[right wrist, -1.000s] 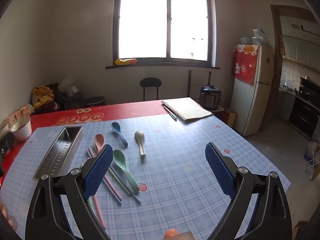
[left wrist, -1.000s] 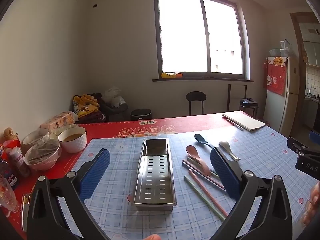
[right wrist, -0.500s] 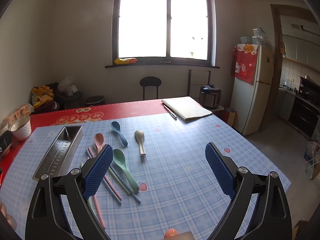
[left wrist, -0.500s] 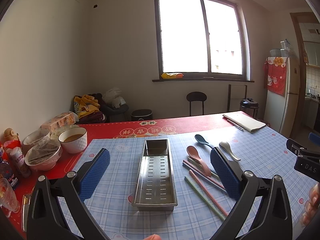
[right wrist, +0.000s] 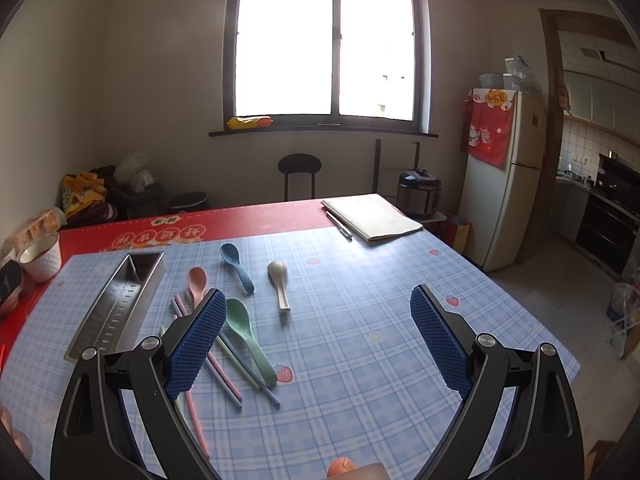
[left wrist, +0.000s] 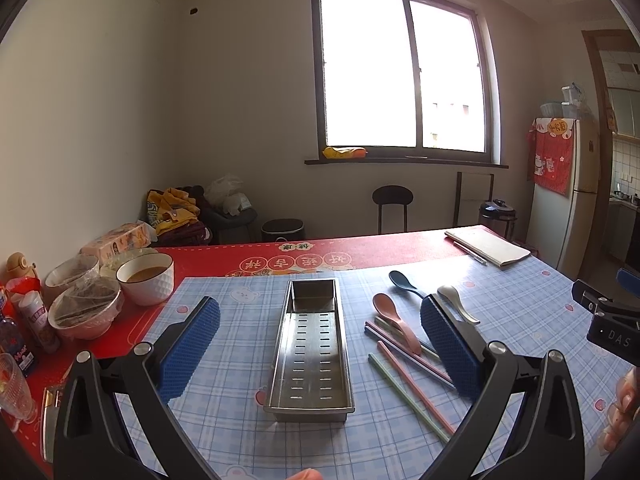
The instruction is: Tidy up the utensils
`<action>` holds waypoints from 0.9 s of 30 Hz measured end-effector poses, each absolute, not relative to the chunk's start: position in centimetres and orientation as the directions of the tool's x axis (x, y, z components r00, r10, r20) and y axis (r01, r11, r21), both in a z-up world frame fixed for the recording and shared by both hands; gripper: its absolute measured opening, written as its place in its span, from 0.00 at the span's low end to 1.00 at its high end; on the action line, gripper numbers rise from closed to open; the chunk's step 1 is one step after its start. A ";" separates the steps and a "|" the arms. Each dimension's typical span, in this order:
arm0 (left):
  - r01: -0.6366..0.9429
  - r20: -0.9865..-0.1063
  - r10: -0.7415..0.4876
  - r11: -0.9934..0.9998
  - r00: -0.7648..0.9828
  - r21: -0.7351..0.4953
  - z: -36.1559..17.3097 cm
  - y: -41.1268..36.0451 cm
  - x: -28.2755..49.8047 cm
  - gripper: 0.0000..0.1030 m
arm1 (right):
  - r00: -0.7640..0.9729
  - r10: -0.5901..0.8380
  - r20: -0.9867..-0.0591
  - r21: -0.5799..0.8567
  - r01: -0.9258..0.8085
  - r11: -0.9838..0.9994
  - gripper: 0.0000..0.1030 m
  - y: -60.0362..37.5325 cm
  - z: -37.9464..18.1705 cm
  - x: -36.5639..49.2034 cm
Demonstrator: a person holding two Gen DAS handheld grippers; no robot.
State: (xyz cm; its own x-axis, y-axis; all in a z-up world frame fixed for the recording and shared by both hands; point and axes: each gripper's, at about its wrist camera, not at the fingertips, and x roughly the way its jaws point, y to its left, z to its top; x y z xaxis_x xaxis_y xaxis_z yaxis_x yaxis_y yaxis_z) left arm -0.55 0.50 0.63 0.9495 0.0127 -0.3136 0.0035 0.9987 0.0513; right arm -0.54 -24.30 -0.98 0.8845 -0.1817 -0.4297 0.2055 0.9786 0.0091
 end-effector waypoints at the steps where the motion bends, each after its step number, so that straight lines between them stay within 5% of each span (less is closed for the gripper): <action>1: 0.002 -0.314 0.013 0.999 0.949 0.049 0.6 0.6 -0.5 0.95 | 0.884 -0.181 -0.431 0.010 0.205 0.979 0.88 -24.3 -1.0 -0.5; 27: -0.001 -0.314 0.017 0.999 0.949 0.050 1.2 1.2 -0.8 0.95 | 0.884 -0.182 -0.432 0.015 0.208 0.978 0.88 -24.3 -0.8 -0.7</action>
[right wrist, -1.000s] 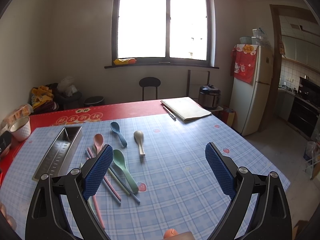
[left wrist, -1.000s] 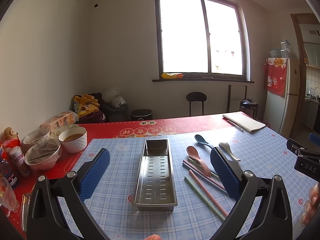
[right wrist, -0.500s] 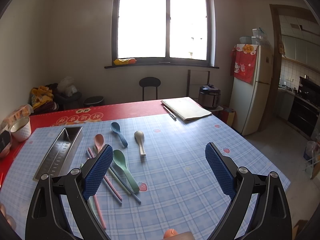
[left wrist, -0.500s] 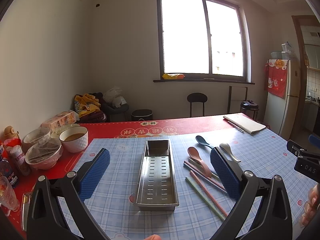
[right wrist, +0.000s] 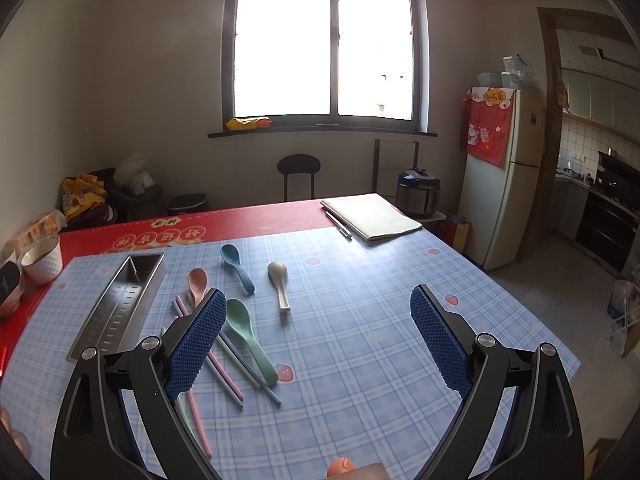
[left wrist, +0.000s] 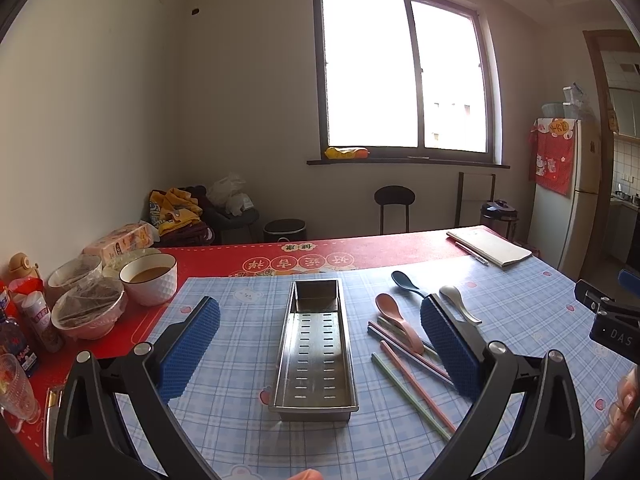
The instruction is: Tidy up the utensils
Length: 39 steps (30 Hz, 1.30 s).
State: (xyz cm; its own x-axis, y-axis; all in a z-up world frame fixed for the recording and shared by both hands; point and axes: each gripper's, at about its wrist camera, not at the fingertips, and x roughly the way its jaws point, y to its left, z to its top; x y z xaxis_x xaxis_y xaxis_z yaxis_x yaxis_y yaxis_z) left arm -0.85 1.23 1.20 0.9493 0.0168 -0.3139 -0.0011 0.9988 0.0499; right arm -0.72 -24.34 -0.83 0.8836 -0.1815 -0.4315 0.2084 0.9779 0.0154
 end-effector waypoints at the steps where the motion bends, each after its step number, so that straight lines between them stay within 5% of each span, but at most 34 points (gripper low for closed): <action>1: -0.002 -0.314 0.017 0.999 0.949 0.050 1.2 1.2 -0.9 0.95 | 0.884 -0.182 -0.431 0.016 0.209 0.978 0.88 -24.4 -0.9 -0.7; 27: 0.007 -0.370 0.003 1.000 0.929 0.026 -0.8 2.0 0.4 0.93 | 0.883 -0.052 -0.467 0.097 0.110 0.989 0.88 -25.9 -3.5 1.4; 39: 0.149 -0.616 -0.155 0.987 0.772 -0.061 -7.6 -3.1 4.4 0.34 | 0.826 0.019 -0.563 0.096 0.043 0.994 0.88 -27.1 -8.8 5.1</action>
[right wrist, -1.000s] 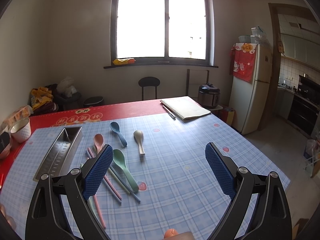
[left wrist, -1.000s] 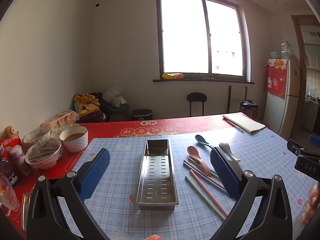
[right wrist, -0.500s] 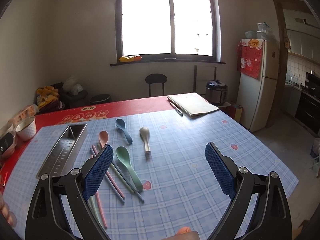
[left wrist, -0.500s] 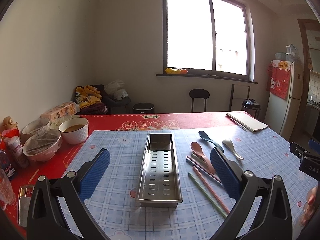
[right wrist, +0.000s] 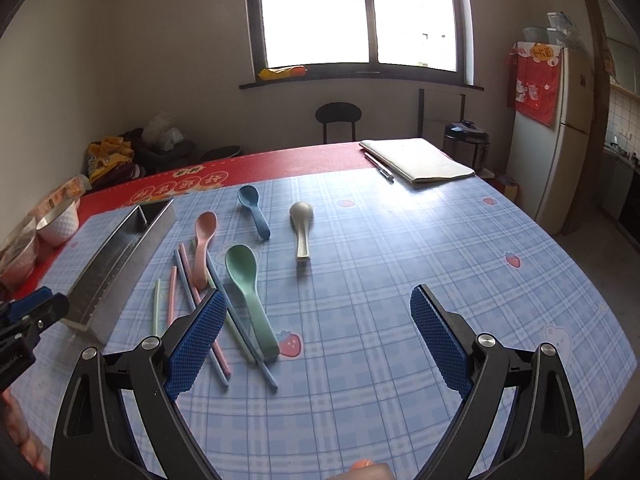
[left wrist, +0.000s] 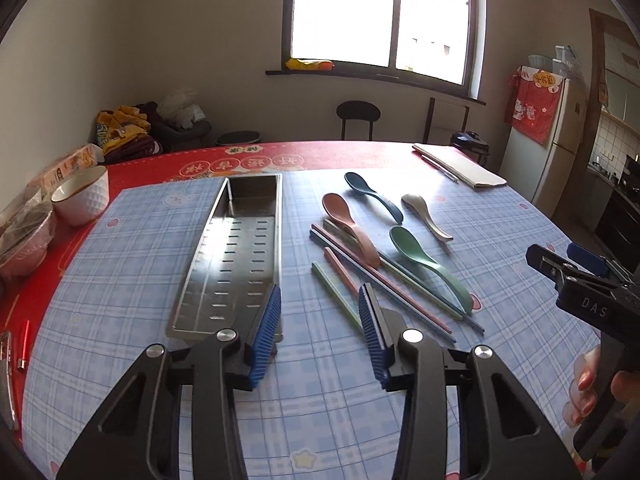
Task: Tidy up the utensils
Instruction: 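Reach down and grasp the green chopstick with the left tool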
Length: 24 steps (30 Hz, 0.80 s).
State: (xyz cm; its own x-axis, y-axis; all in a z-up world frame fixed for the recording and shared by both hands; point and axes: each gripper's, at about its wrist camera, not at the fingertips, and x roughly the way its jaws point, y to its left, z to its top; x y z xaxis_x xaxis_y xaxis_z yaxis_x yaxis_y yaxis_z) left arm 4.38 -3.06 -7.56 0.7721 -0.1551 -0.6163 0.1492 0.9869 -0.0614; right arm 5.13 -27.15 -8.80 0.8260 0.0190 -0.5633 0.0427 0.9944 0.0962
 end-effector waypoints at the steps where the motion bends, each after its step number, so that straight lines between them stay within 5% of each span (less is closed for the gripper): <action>1: 0.163 -0.648 -0.181 0.983 0.740 -0.088 -8.3 -3.6 4.9 0.30 | 0.825 0.025 -0.565 0.102 0.039 0.994 0.88 -27.4 -9.1 5.5; 8: 0.103 -0.760 -0.151 0.989 0.632 -0.111 -12.1 -5.5 7.8 0.29 | 0.830 0.103 -0.548 0.163 -0.015 0.987 0.88 -28.1 -10.6 8.0; 24: 0.077 -0.823 -0.092 0.995 0.561 -0.058 -14.8 -7.7 10.6 0.19 | 0.816 0.180 -0.549 0.240 -0.052 0.969 0.88 -28.9 -12.4 9.0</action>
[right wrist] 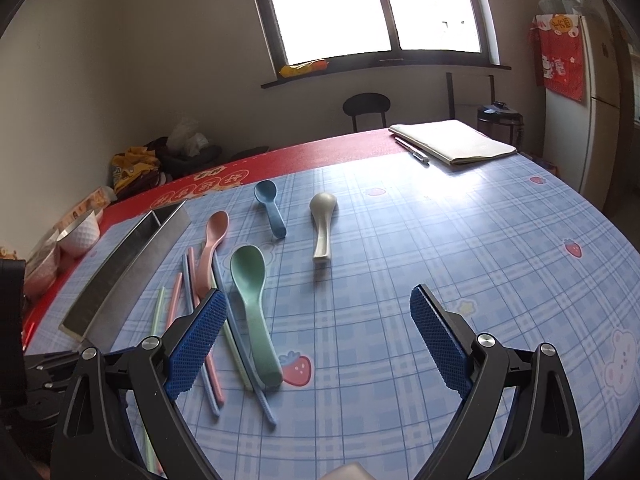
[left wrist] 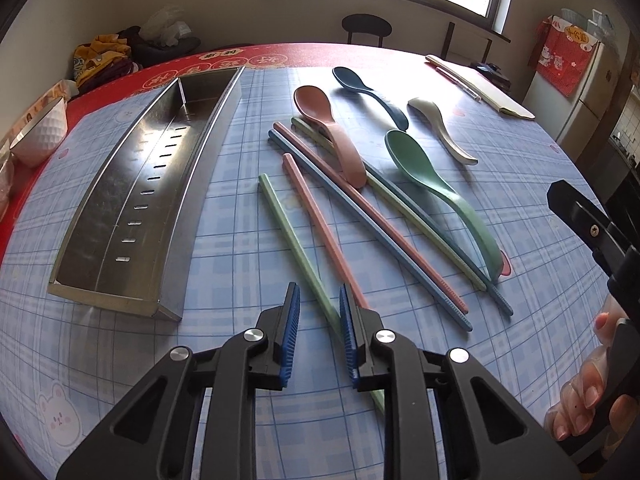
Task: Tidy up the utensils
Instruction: 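Reach down and grasp the green chopstick with the left tool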
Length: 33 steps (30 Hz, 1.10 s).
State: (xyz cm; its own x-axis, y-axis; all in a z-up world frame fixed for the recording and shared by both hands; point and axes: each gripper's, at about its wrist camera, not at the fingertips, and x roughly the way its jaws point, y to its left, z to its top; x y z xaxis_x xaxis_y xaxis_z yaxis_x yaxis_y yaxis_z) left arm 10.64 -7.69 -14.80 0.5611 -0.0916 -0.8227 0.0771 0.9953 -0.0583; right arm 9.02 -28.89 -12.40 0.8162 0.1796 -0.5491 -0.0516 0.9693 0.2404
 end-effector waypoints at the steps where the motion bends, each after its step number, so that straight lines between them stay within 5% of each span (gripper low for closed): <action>1: 0.078 -0.817 -0.090 0.995 0.570 -0.055 -14.8 -7.7 10.7 0.19 | 0.816 0.183 -0.549 0.243 -0.054 0.968 0.88 -28.9 -12.4 9.0; 8: 0.122 -0.817 -0.109 0.991 0.566 -0.047 -14.8 -7.9 10.0 0.09 | 0.805 0.201 -0.558 0.267 -0.055 0.962 0.88 -29.4 -12.7 9.1; 19: 0.177 -0.803 -0.089 0.984 0.589 0.022 -15.1 -8.2 9.6 0.10 | 0.800 0.208 -0.563 0.270 -0.060 0.961 0.87 -29.4 -12.9 9.3; 33: 0.176 -0.775 -0.172 0.981 0.608 -0.080 -15.3 -6.7 9.2 0.08 | 0.797 0.211 -0.565 0.267 -0.065 0.961 0.87 -29.2 -13.0 9.3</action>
